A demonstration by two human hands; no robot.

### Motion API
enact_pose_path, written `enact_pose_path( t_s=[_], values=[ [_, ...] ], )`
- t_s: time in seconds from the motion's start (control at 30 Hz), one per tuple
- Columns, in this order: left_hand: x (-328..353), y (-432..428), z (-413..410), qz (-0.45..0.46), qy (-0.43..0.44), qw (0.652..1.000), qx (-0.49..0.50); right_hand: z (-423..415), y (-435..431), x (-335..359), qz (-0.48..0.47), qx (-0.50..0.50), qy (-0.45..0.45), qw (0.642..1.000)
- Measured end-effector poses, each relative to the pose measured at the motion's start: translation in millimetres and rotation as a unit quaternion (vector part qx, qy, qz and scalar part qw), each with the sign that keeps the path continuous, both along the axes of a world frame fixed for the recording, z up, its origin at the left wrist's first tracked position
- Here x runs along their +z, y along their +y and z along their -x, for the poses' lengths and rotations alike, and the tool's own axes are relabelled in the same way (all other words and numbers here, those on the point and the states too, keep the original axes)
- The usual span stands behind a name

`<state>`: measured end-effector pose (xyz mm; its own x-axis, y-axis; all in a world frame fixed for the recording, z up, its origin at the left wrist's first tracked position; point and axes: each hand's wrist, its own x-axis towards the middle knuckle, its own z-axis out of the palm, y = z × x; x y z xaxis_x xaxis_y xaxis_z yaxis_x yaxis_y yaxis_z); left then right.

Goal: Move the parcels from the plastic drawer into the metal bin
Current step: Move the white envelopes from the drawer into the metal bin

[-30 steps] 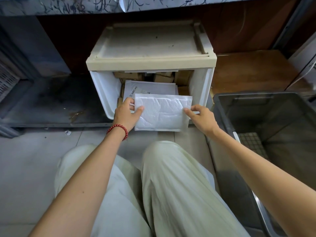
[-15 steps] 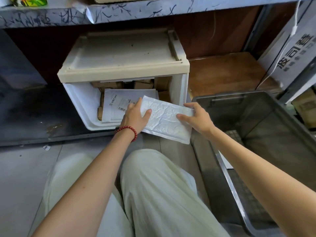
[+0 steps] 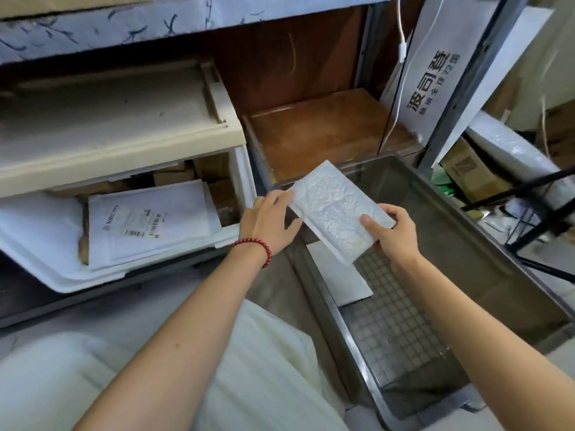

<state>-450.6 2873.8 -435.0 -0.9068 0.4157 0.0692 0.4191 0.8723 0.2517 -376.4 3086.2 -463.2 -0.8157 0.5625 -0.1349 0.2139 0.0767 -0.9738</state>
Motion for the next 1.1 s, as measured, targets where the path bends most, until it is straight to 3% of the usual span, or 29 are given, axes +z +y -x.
enact_pose_path(
  t_s=[0.13, 0.37, 0.63, 1.1],
  values=[
    [-10, 24, 5, 0.043, -0.007, 0.999, -0.030, -8, 33, -37, 0.025, -0.079, -0.046, 0.995],
    [-19, 38, 31, 0.053, -0.011, 0.998, -0.024, 1, 38, -100, 0.070, -0.092, -0.118, 0.986],
    [-37, 37, 45, 0.076, -0.002, 0.997, -0.030, 35, 26, -149, 0.072, -0.048, -0.181, 0.980],
    [-45, 31, 51, 0.058, -0.009, 0.998, -0.036, 64, -13, -200, -0.038, 0.046, -0.234, 0.970]
  ],
)
